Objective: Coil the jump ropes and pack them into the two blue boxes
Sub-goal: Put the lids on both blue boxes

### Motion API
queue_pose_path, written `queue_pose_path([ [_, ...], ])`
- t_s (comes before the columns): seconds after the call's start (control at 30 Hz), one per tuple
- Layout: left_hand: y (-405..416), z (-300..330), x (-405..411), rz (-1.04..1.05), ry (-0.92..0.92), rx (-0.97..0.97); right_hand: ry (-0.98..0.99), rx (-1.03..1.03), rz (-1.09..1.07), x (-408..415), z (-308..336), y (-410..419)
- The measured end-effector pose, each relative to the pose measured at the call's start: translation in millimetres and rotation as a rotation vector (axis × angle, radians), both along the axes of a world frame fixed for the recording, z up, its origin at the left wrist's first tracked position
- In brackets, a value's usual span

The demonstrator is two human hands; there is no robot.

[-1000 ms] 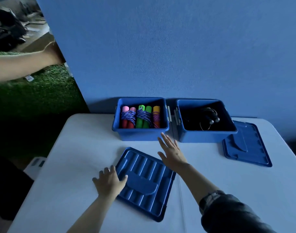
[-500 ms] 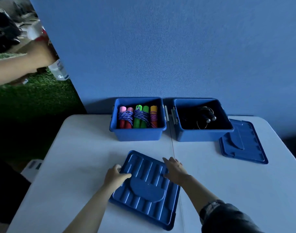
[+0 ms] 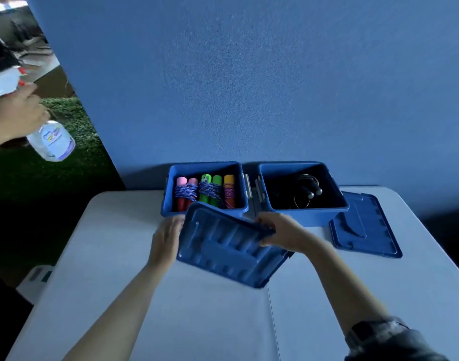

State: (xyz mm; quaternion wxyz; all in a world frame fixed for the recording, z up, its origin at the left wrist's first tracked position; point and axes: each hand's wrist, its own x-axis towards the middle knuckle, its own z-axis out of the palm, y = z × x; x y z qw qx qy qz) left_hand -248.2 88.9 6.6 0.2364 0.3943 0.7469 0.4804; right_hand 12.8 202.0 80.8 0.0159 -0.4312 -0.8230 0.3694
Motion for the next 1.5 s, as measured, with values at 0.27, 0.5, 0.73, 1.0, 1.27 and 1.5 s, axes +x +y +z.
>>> queue_pose_path([
  [0.27,56,9,-52,0.007,0.199,-0.368,0.069,0.492,-0.07,-7,65,9],
  [0.5,69,0,-65,-0.024,0.252,-0.389,0.105,0.798,-0.048,-28,68,22],
  [0.73,73,-6,-76,0.043,0.139,-0.335,0.063,1.027,-0.044,-70,2,38],
  [1.0,69,-10,-84,0.19,-0.211,-0.164,0.098,0.785,0.075,-99,-51,27],
  [1.27,74,-9,-81,0.142,0.033,-0.263,0.046,0.502,0.171,-95,-89,26],
  [1.5,73,-14,-78,0.122,0.158,-0.219,0.01,0.484,0.272,-96,-84,30],
])
